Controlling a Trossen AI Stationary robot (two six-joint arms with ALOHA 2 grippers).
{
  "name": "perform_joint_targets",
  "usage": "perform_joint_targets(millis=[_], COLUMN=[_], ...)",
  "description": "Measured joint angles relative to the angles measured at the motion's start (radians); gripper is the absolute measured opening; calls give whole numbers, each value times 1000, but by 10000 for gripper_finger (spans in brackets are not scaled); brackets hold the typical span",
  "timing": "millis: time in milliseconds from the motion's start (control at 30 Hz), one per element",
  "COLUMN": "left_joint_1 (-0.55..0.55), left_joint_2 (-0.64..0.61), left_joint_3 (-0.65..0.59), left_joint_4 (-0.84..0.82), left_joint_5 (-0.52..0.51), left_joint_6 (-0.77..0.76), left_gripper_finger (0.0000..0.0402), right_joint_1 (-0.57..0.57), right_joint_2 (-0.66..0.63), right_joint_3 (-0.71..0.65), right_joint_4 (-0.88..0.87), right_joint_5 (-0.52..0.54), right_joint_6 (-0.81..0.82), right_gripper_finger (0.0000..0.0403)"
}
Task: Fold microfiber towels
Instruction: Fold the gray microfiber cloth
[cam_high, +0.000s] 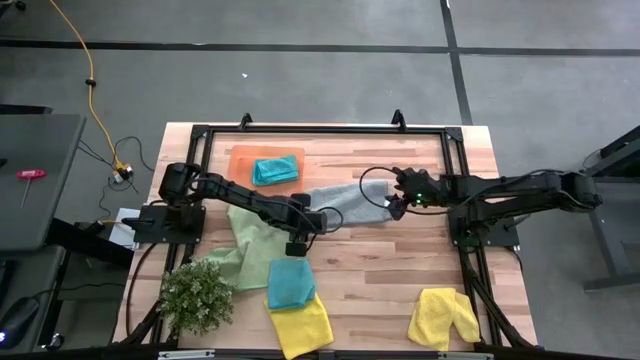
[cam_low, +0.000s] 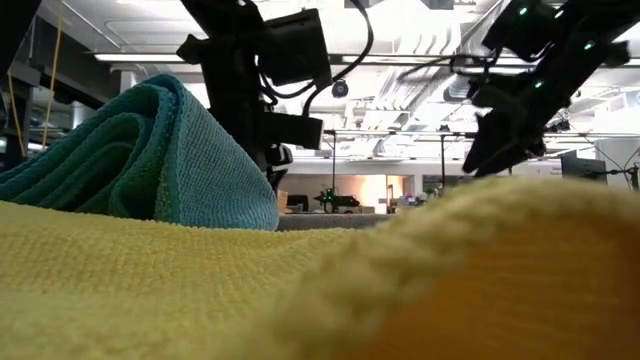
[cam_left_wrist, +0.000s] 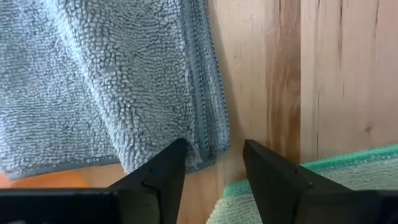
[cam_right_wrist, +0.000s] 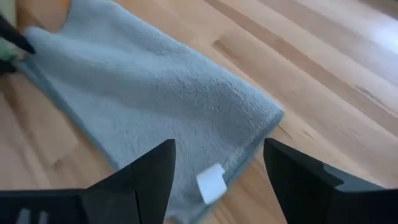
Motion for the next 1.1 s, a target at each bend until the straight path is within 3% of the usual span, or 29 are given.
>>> perform_joint_targets(millis=[400, 500, 800, 1000, 1100], left_joint_1=[-6, -6, -5, -5, -7], left_joint_2=[2, 2, 2, 3, -2], left_joint_3=[-2, -2, -2, 44, 103], left_joint_4=[38, 41, 50, 11, -62], left_joint_5=[-24, -26, -26, -26, -25], left_joint_6=[-10, -11, -19, -19, -19], left_gripper_finger=[162, 163, 161, 163, 163], right_joint_1=[-45, -13, 78, 115, 146], right_joint_2=[241, 278, 381, 428, 416], right_joint_3=[0, 0, 0, 6, 7], right_joint_4=[147, 151, 155, 116, 42], right_joint_5=[-72, -75, -28, 5, 18], right_joint_6=[-52, -31, 46, 89, 115], right_gripper_finger=[227, 191, 13, 22, 8])
